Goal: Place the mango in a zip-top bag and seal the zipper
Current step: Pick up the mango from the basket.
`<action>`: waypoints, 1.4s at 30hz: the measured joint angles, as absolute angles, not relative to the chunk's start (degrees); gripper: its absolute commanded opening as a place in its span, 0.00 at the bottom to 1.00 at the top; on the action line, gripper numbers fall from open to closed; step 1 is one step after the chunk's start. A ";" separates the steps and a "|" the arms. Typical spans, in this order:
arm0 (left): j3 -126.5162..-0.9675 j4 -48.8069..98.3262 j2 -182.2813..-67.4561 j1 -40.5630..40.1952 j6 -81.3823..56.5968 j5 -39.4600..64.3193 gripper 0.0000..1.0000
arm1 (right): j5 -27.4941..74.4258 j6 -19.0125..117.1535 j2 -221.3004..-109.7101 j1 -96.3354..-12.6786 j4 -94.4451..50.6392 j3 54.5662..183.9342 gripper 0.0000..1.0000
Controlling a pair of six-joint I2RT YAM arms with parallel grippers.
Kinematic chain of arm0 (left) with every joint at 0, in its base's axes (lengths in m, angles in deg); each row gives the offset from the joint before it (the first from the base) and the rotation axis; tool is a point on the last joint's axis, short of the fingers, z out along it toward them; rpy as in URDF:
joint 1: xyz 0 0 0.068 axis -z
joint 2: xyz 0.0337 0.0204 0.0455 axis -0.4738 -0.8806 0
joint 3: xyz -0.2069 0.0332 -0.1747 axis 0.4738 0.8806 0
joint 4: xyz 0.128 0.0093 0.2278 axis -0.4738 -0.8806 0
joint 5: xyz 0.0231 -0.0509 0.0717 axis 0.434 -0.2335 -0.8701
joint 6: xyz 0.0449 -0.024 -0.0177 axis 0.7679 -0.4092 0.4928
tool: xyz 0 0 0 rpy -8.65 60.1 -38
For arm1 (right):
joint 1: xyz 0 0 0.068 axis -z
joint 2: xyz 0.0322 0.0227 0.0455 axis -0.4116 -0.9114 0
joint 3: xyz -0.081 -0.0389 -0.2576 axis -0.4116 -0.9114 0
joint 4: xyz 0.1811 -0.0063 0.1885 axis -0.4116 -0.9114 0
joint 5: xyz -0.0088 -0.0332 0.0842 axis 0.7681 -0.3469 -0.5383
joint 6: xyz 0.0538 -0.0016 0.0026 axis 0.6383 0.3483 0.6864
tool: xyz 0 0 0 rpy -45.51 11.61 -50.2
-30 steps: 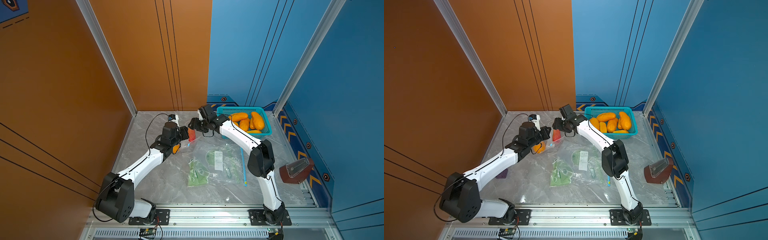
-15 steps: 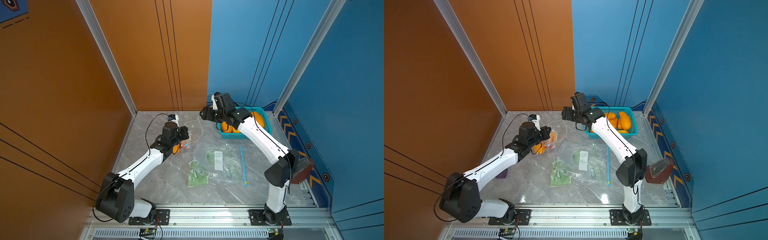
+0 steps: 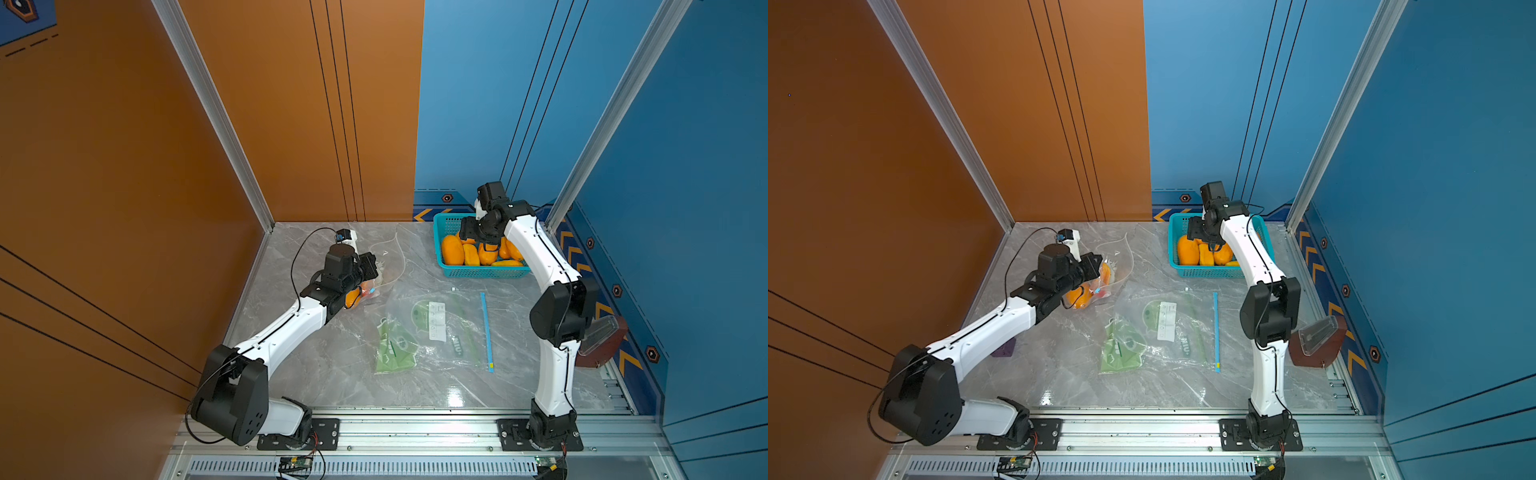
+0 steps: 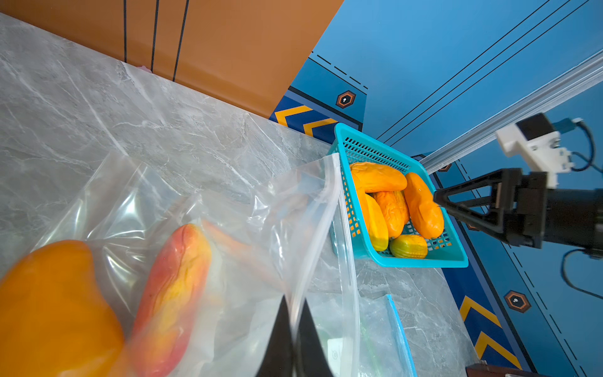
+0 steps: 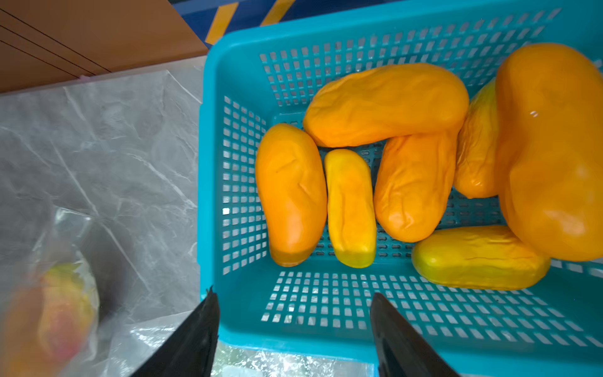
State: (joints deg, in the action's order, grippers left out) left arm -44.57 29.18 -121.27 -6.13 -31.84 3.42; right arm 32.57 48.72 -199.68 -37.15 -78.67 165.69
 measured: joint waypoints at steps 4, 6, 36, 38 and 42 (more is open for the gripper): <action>-44.11 29.14 -121.27 -6.13 -32.17 3.42 0.00 | 33.09 45.82 -204.91 -35.92 -82.12 168.30 0.68; -44.11 29.18 -121.27 -6.13 -32.17 3.42 0.00 | 33.66 44.55 -206.68 -35.42 -83.41 169.52 0.68; -44.07 29.18 -121.27 -6.13 -32.56 3.42 0.00 | 37.46 38.47 -219.27 -34.63 -86.95 177.41 0.59; -44.07 29.18 -121.27 -6.13 -32.58 3.42 0.00 | 37.40 38.47 -219.95 -34.57 -86.95 178.07 0.59; -44.07 29.18 -121.27 -6.13 -32.60 3.42 0.00 | 37.22 38.49 -221.21 -34.37 -86.97 179.22 0.59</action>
State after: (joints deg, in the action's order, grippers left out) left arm -44.07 29.18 -121.27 -6.13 -32.60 3.42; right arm 37.22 38.49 -221.21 -34.37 -86.97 179.22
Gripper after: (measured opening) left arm 0.042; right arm 0.596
